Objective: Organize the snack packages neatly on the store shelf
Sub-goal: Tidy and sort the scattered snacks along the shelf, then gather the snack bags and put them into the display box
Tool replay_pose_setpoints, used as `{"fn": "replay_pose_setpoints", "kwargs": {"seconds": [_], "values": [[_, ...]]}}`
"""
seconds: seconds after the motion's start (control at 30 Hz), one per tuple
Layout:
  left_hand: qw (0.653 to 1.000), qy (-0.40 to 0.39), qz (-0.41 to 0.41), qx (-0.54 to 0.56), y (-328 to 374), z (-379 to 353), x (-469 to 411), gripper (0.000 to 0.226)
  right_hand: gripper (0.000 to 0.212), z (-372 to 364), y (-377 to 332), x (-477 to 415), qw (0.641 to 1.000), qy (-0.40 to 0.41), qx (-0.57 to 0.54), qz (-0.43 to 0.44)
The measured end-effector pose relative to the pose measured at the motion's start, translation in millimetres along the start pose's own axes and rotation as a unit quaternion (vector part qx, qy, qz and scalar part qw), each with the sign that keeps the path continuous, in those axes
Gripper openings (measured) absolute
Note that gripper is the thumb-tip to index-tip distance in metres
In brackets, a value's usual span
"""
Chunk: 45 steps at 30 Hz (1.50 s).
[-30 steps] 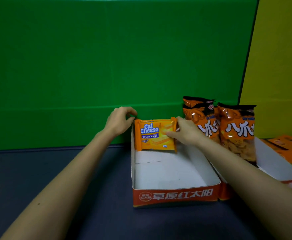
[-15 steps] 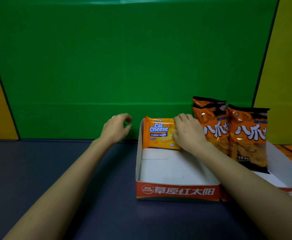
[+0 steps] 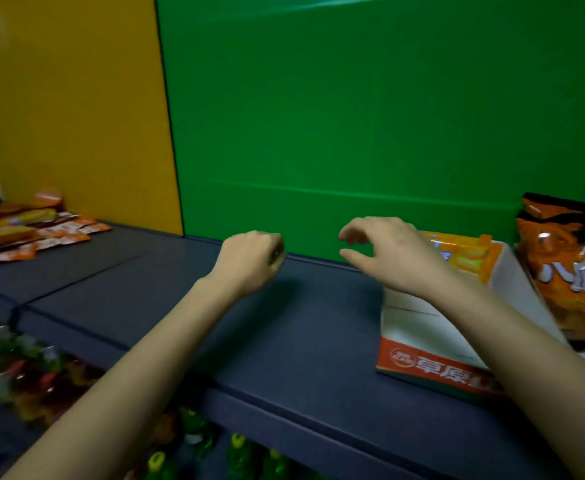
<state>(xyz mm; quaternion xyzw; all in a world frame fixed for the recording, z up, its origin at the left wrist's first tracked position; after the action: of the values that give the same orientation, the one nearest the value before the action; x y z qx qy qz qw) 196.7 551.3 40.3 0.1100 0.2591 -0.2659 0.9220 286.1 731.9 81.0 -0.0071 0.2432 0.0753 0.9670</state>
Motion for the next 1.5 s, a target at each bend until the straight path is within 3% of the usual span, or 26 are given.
{"fn": "replay_pose_setpoints", "kwargs": {"seconds": [0.43, 0.87, 1.27, 1.5], "values": [[0.989, -0.038, 0.114, -0.080, -201.7, 91.4, 133.7, 0.027, 0.030, -51.5, -226.8, -49.3, 0.993, -0.061, -0.067, 0.074], [0.973, -0.040, 0.200, -0.110, -373.2, 149.2, 244.4, 0.029, 0.029, -110.0, -423.9, -112.1, 0.981, -0.118, -0.137, 0.065], [0.967, -0.034, 0.231, -0.104, -503.3, 137.7, 235.1, 0.029, 0.030, -176.4, -518.1, -227.8, 0.971, -0.160, -0.170, 0.051], [0.968, -0.029, 0.230, -0.097, -597.1, 125.9, 186.7, 0.028, 0.045, -218.2, -552.3, -320.0, 0.967, -0.182, -0.176, 0.018]]}}
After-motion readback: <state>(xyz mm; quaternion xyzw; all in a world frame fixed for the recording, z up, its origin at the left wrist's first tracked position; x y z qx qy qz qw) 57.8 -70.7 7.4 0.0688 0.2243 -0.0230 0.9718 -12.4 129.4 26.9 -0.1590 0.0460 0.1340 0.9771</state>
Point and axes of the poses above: each hand's wrist, its own x-axis away from the middle knuckle, its own z-axis out of the back of the hand, y = z × x, the point moved 2 cm from there along -x, towards the middle knuckle, and after that the axes turned 6 degrees about x, right-handed, at the moved point
